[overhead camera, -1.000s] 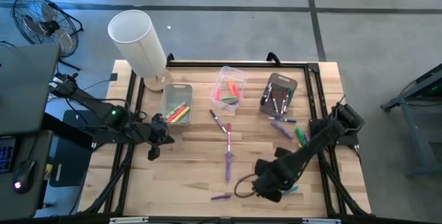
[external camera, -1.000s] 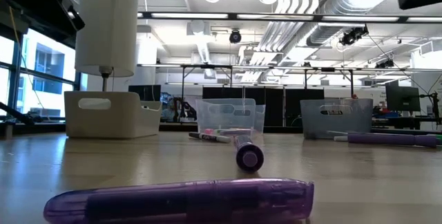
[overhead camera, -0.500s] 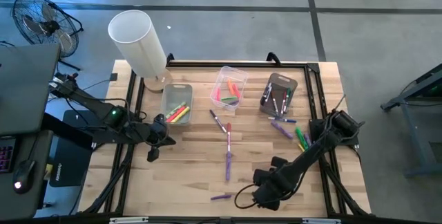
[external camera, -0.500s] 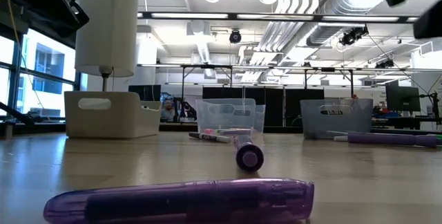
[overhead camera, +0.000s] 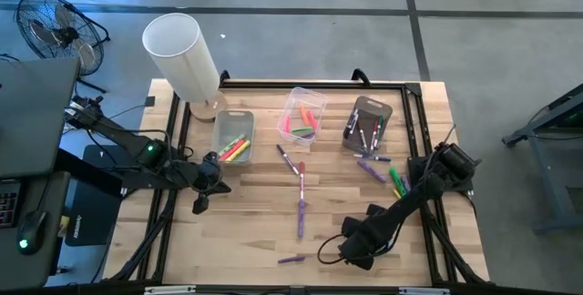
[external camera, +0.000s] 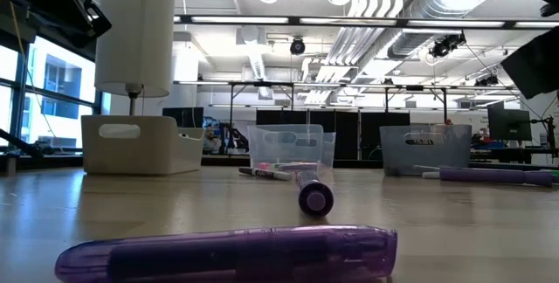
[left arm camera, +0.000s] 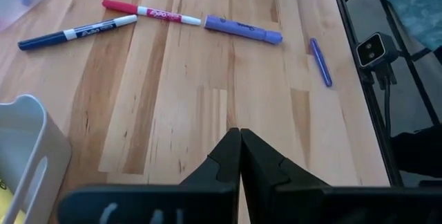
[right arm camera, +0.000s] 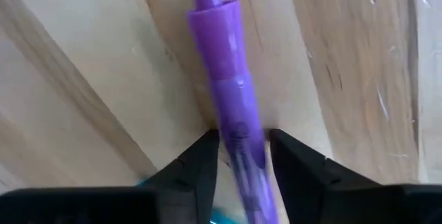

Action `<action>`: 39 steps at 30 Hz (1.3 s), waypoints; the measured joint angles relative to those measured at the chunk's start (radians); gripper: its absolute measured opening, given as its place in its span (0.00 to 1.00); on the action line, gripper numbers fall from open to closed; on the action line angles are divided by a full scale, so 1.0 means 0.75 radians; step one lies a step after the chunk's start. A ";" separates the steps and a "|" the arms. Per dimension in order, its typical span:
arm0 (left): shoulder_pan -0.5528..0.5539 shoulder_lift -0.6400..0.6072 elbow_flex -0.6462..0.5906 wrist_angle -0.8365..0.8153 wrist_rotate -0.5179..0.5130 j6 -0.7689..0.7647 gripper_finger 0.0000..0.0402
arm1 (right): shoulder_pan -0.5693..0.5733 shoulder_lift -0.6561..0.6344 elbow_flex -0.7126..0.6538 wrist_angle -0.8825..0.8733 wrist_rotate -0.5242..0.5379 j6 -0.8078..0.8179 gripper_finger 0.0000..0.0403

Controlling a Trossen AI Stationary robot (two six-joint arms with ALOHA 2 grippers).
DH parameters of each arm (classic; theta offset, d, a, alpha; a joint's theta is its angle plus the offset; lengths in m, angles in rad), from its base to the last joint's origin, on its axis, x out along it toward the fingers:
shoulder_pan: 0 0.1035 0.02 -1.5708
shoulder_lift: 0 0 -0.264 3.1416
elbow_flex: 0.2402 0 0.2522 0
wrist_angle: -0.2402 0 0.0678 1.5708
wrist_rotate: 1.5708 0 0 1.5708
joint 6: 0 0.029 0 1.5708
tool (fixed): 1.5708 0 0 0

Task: Pick & Place Markers
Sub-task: Put the violet highlighter into the gray bin

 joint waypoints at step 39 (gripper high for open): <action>0.000 0.411 0.002 1.079 -0.359 0.352 0.58 | -0.406 -0.265 0.117 1.711 1.110 -1.077 0.12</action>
